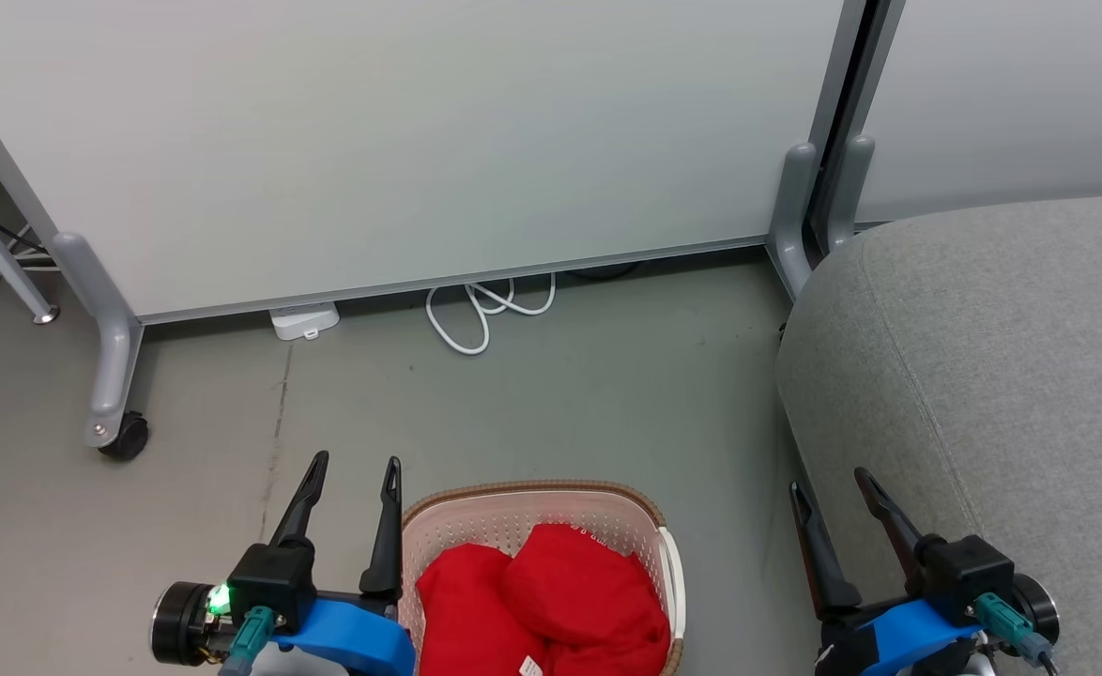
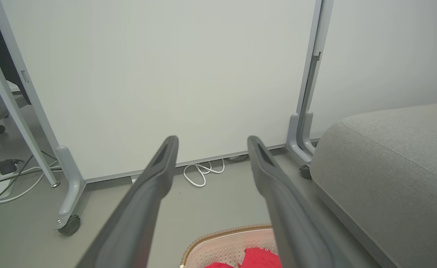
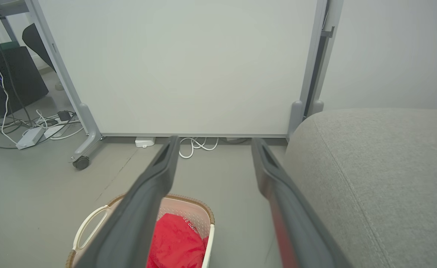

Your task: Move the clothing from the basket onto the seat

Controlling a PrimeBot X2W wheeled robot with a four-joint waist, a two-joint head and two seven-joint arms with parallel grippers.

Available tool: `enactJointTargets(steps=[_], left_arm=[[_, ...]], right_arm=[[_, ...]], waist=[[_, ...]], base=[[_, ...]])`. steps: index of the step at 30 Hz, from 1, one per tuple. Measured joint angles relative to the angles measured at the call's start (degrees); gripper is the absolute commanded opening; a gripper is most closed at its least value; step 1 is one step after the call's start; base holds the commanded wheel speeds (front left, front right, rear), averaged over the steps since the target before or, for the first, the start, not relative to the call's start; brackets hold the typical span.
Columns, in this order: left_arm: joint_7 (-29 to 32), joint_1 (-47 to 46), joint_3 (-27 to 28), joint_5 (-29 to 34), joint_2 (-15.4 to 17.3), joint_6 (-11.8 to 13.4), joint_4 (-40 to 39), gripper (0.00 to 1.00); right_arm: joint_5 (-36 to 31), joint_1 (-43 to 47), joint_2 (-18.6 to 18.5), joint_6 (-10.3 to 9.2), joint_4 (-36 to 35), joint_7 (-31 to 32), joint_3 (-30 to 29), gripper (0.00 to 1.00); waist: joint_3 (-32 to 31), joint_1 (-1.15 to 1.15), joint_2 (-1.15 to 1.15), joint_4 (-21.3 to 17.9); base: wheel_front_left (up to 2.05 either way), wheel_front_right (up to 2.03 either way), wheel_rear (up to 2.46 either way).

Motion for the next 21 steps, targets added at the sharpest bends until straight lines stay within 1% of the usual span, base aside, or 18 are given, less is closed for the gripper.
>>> enactJointTargets(steps=[11,16,21], left_arm=[[-0.01,-0.13,-0.03,-0.09,0.0,-0.07,0.31,1.0],[-0.01,-1.25,-1.23,0.41,0.01,-0.85,1.47,1.0],[-0.01,-4.85,-2.2,1.1,0.03,-1.72,3.15,1.0]], right_arm=[[0.16,0.0,0.0,0.0,0.0,0.0,0.13,1.0],[0.26,-0.09,0.0,0.0,-0.03,0.0,0.53,1.0],[0.05,-2.17,-0.01,0.0,-0.63,0.0,0.81,1.0]], waist=[[0.12,0.0,0.0,0.11],[0.8,0.0,0.0,-0.16],[3.2,0.0,0.0,-0.59]], base=[[0.0,0.0,0.0],[0.0,0.0,0.0],[0.0,0.0,0.0]])
